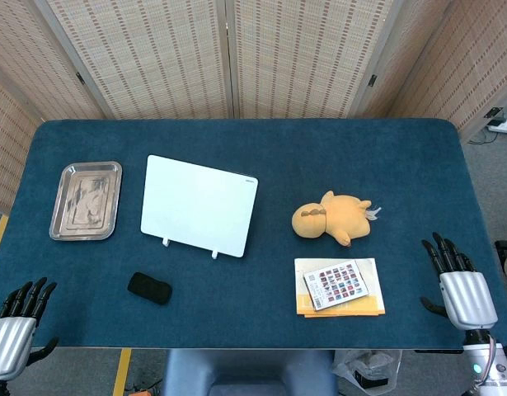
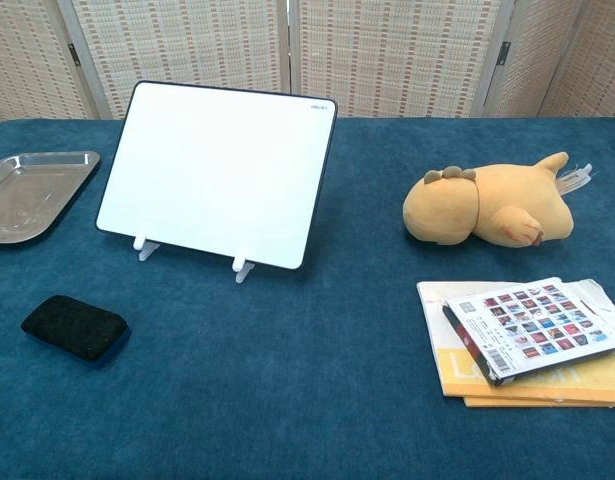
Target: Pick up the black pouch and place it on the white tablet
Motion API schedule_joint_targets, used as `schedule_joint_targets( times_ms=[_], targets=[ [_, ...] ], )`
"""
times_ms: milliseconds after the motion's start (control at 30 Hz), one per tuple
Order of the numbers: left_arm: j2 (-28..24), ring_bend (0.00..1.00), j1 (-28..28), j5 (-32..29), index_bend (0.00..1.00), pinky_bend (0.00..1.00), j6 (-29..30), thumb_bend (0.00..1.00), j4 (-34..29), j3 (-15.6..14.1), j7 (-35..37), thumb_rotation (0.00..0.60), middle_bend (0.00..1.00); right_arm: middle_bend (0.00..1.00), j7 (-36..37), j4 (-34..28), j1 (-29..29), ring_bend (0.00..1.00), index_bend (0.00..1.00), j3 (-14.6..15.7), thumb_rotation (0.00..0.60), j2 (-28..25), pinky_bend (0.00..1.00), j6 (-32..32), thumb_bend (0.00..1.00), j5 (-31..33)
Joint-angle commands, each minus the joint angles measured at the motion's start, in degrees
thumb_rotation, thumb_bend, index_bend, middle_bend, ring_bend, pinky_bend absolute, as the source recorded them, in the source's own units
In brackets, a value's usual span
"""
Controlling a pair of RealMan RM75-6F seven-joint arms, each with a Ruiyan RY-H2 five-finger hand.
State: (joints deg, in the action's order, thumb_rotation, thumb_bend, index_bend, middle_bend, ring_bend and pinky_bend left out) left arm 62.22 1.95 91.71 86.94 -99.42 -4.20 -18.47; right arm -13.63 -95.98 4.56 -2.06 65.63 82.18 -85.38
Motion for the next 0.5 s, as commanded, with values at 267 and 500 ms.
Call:
schedule_joint_targets(
  times_ms=[267, 500],
  targets=[
    [0.3, 0.01, -0.2, 0.6, 0.01, 0.15, -0.3, 0.23, 0.1, -0.2, -0.4, 0.6, 0.08, 0.0, 0.6, 0.1, -0.3, 0.05, 0.0, 0.1, 0.6, -0.1, 0.2, 0.8, 0.15, -0.6],
    [1.8, 0.69, -1.0, 3.5, 0.04, 0.75, 1.0, 0.24, 2.1, 0.3, 2.5, 0.6, 0.91, 0.0, 1.4, 0.4, 0.0, 0.05, 0.0, 0.2, 0.6, -0.3, 0.2, 0.5, 0.15, -0.9]
  ],
)
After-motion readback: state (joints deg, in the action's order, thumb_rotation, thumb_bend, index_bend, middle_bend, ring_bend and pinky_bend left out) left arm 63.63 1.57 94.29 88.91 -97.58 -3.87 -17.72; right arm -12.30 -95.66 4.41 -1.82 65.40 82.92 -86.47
